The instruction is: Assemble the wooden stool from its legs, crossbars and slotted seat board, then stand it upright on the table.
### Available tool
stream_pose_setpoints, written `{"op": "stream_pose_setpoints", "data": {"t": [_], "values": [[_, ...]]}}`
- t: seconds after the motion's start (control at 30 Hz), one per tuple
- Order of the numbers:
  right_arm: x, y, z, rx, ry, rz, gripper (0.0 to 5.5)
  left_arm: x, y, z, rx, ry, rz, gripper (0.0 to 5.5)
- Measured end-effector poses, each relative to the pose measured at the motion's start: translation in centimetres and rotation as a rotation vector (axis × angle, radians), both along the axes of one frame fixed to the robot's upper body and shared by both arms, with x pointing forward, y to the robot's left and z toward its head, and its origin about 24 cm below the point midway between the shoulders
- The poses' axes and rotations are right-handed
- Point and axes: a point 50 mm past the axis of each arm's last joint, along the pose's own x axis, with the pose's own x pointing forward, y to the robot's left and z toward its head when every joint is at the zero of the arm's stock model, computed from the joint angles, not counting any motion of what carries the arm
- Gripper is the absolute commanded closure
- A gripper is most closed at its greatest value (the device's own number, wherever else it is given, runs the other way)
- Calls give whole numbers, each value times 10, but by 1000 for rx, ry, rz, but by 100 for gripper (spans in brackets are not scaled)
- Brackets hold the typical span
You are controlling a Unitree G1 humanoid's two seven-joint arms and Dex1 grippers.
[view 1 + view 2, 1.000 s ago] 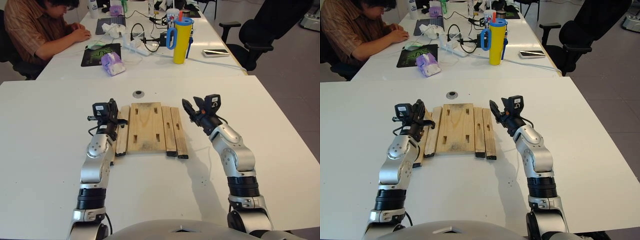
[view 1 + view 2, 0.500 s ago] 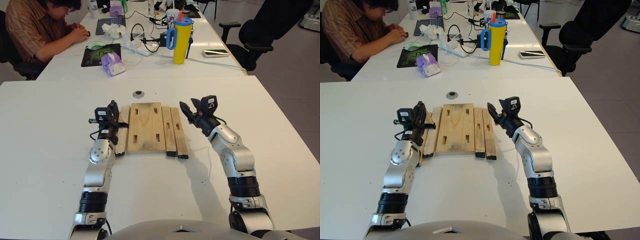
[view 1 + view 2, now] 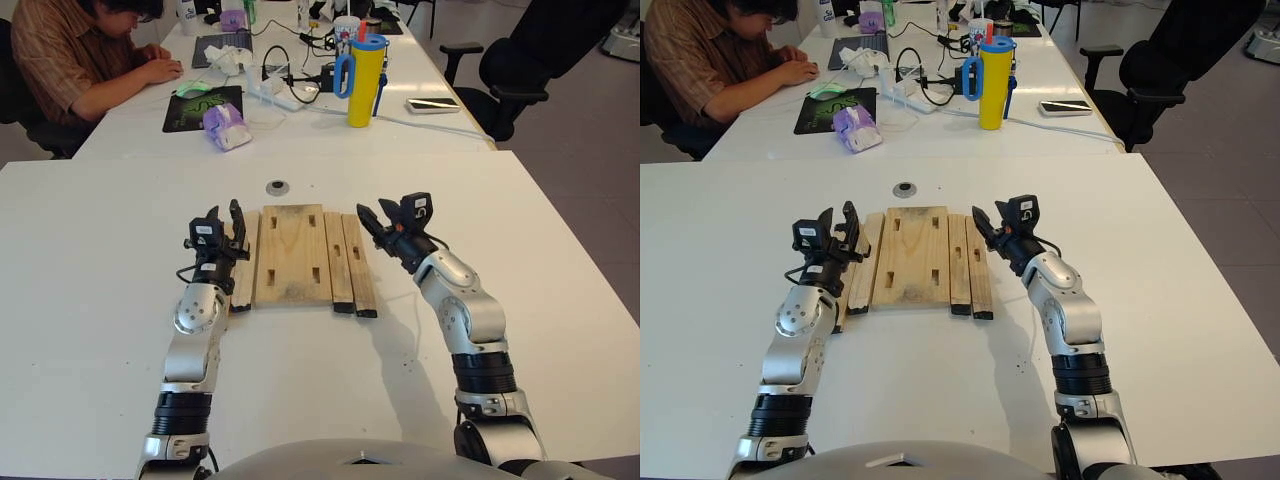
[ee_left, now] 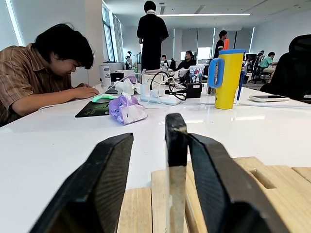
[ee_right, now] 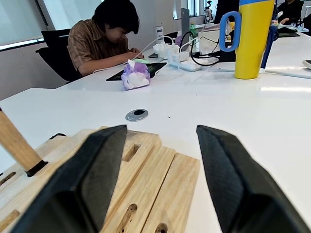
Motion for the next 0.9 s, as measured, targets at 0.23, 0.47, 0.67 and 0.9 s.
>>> {"op": "stream_pose_setpoints", "data": {"t": [0.23,0.47,0.67,0.9], "values": [[1,2,-4,2,10,8,285,24,-4,58,-39,-171,-31,291],[5,8,1,-11,-23,34,285,47,-12,124,2,-342,-72,291],[7,10,0,-20,-28,34,285,56,-4,143,27,-407,-50,291],[7,14,-1,-21,-26,48,285,60,1,145,8,-416,-33,291]]}}
